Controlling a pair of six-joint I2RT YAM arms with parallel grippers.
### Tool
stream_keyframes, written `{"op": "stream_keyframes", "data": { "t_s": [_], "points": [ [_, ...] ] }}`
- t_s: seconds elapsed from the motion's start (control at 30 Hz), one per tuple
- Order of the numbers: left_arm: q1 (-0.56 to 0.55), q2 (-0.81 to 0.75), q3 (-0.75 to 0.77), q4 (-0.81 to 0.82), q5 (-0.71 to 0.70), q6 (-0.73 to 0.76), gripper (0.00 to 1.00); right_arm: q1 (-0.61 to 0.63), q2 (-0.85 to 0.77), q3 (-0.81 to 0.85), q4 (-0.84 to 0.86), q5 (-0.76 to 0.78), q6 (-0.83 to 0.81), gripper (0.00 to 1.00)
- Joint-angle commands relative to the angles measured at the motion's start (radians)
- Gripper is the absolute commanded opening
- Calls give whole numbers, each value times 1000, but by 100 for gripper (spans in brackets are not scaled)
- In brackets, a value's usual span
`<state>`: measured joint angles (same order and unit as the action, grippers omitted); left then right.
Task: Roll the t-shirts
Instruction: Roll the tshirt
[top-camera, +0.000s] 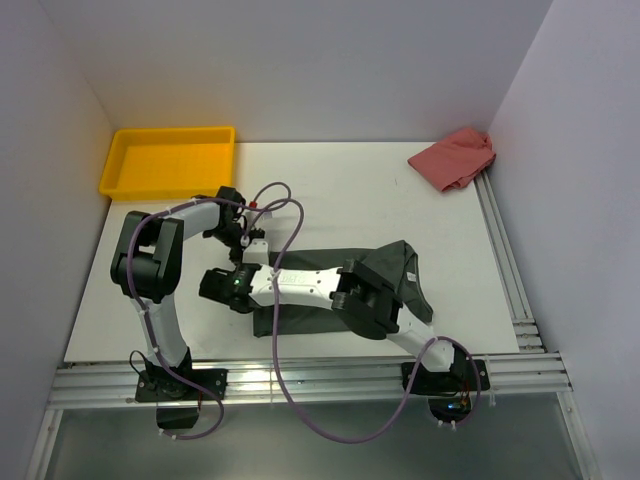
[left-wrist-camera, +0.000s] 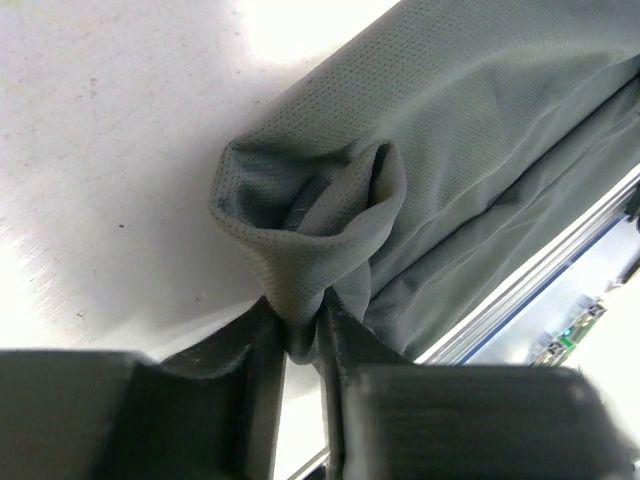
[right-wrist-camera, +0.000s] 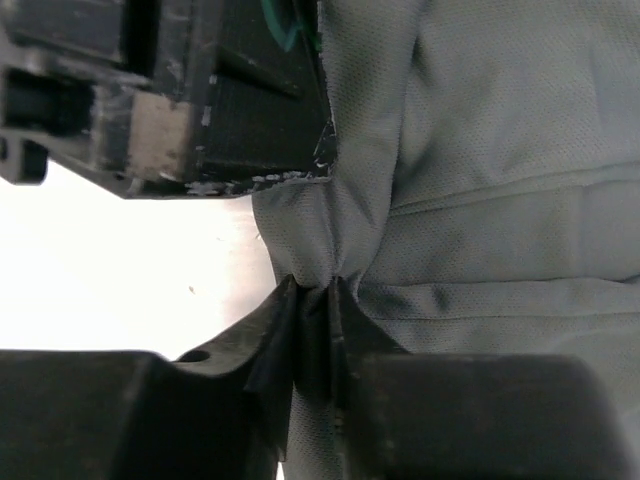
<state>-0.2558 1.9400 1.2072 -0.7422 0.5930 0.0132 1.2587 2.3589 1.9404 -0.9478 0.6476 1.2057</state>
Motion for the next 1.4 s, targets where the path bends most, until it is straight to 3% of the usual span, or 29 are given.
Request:
{"op": "stream_keyframes", "data": {
  "t_s": [0.0, 0.1, 0.3, 0.53, 0.6, 0.9, 1.03, 1.13, 1.2, 1.27, 1.3, 1.37],
  "points": [
    [-8, -27, 32, 18, -49, 28, 32, -4, -61, -107, 126, -46, -23, 17],
    [1, -42, 67, 0, -18, 48, 46, -21, -153, -253, 262, -101, -60, 12],
    [62, -82, 152, -58, 83, 83, 58, -67, -383, -634, 804, -274, -80, 10],
    [125, -125, 108, -91, 186, 134, 58, -154, -504, -989, 1317, -468, 56, 9],
    [128, -136, 62, -77, 197, 146, 58, -168, -495, -1027, 1465, -514, 92, 9],
    [128, -87, -44, 6, 192, 142, 57, -183, -389, -1109, 1809, -569, 278, 8],
    [127, -41, -43, 27, 194, 123, 56, -179, -352, -1112, 1834, -572, 333, 8],
    [121, -20, -40, 43, 151, 97, 48, -171, -351, -1091, 1763, -563, 330, 12],
    [112, -10, -37, 55, 124, 79, 35, -170, -368, -1062, 1611, -545, 296, 17],
    [102, -7, -32, 56, 85, 70, 22, -159, -385, -996, 1475, -507, 264, 29],
    [99, -10, -29, 56, 70, 62, 18, -151, -403, -971, 1333, -459, 249, 34],
    [89, -15, -29, 60, 33, 57, 13, -131, -417, -899, 1208, -418, 204, 41]
  ]
}}
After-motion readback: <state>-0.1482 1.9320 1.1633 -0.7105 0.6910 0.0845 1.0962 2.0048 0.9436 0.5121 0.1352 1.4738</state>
